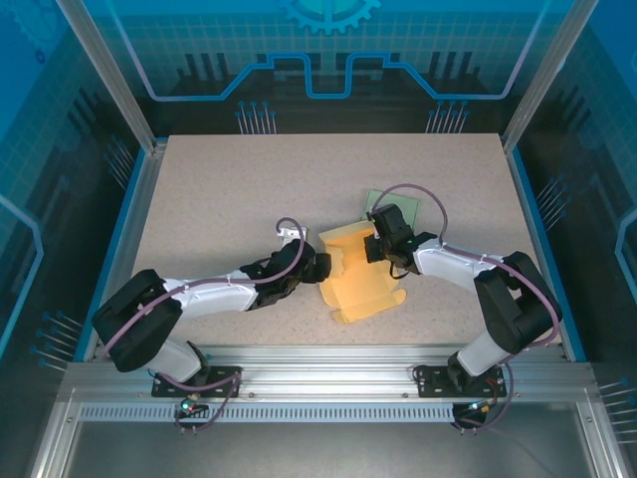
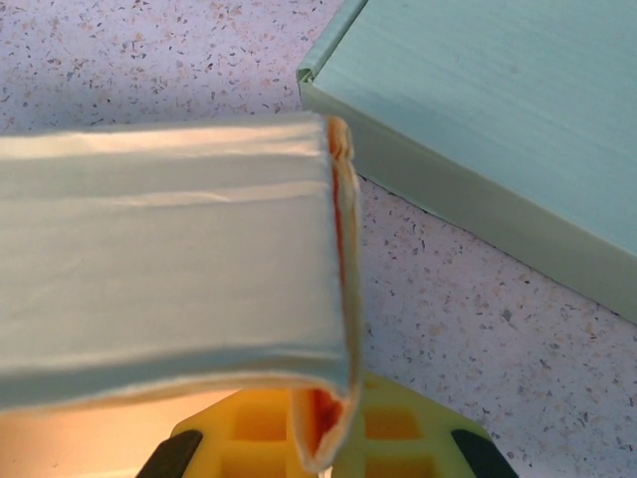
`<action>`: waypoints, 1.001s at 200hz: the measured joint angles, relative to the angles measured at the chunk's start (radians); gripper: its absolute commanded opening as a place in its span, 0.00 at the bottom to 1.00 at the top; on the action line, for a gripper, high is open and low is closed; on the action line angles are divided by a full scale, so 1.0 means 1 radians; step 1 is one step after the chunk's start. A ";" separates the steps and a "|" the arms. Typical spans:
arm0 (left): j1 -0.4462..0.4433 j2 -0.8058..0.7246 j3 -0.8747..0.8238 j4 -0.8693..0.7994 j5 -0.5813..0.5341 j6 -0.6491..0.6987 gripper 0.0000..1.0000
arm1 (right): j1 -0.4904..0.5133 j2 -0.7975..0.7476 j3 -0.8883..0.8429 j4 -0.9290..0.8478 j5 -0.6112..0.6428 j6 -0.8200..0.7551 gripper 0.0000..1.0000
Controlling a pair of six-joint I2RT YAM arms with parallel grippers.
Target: Fold the paper box
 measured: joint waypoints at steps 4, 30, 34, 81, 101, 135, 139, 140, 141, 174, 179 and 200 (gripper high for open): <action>-0.001 0.000 0.000 0.003 0.000 0.000 0.88 | 0.000 0.000 0.000 0.000 0.000 0.000 0.00; -0.016 0.006 0.000 0.029 -0.013 0.020 0.88 | 0.000 0.000 0.000 0.000 0.001 0.000 0.00; -0.019 0.010 0.002 0.031 -0.020 0.027 0.89 | 0.000 0.000 0.000 0.000 0.002 0.000 0.00; -0.048 0.125 0.089 0.013 -0.145 0.087 0.87 | -0.002 0.000 0.000 -0.002 0.034 0.000 0.00; -0.061 0.162 0.125 0.002 -0.200 0.111 0.87 | -0.003 0.000 0.000 -0.002 0.047 0.000 0.00; -0.084 0.193 0.141 0.008 -0.258 0.139 0.89 | -0.003 0.000 0.000 -0.010 0.065 0.000 0.00; -0.085 0.193 0.141 0.009 -0.262 0.140 0.89 | -0.003 0.000 0.000 -0.010 0.065 0.000 0.00; -0.085 0.193 0.141 0.009 -0.263 0.140 0.89 | -0.003 0.000 0.000 -0.010 0.065 0.000 0.00; -0.086 0.193 0.141 0.009 -0.264 0.141 0.88 | -0.003 0.000 0.000 -0.010 0.065 0.000 0.00; -0.087 0.193 0.140 0.027 -0.264 0.150 0.85 | -0.003 0.000 0.000 -0.010 0.065 0.000 0.00; -0.087 0.192 0.138 0.032 -0.264 0.151 0.85 | -0.003 0.000 0.000 -0.010 0.065 0.000 0.00; -0.087 0.181 0.109 0.068 -0.253 0.158 0.85 | -0.003 0.000 0.000 -0.010 0.064 0.000 0.00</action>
